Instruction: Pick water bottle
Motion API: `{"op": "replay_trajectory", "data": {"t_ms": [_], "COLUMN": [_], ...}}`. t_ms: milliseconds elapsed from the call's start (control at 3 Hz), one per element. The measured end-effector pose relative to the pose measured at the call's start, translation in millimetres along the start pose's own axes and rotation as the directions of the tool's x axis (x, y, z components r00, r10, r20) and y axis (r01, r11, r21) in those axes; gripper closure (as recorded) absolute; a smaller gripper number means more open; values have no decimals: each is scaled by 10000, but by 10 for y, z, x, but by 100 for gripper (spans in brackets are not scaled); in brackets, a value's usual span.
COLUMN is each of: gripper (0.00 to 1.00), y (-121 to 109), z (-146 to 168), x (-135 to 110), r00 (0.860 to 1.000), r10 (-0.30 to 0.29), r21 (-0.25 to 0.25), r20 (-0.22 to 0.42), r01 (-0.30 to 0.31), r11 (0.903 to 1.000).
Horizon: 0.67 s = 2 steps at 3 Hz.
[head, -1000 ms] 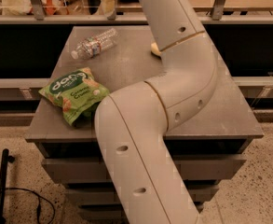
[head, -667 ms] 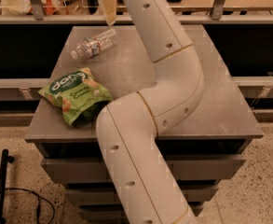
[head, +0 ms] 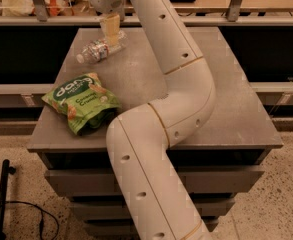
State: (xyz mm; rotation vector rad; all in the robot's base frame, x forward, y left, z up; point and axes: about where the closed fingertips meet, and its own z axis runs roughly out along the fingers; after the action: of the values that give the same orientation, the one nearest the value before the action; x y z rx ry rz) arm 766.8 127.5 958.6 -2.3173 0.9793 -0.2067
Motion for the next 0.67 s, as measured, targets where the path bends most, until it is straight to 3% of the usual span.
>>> {"op": "replay_trajectory", "data": {"t_ms": [667], "gripper": [0], "y": [80], "z": [7], "x": [-383], "r00": [9794], "r10": [914], "r21": [-482], "r20": [1803], "r01": [-840], "r11": [9953]}}
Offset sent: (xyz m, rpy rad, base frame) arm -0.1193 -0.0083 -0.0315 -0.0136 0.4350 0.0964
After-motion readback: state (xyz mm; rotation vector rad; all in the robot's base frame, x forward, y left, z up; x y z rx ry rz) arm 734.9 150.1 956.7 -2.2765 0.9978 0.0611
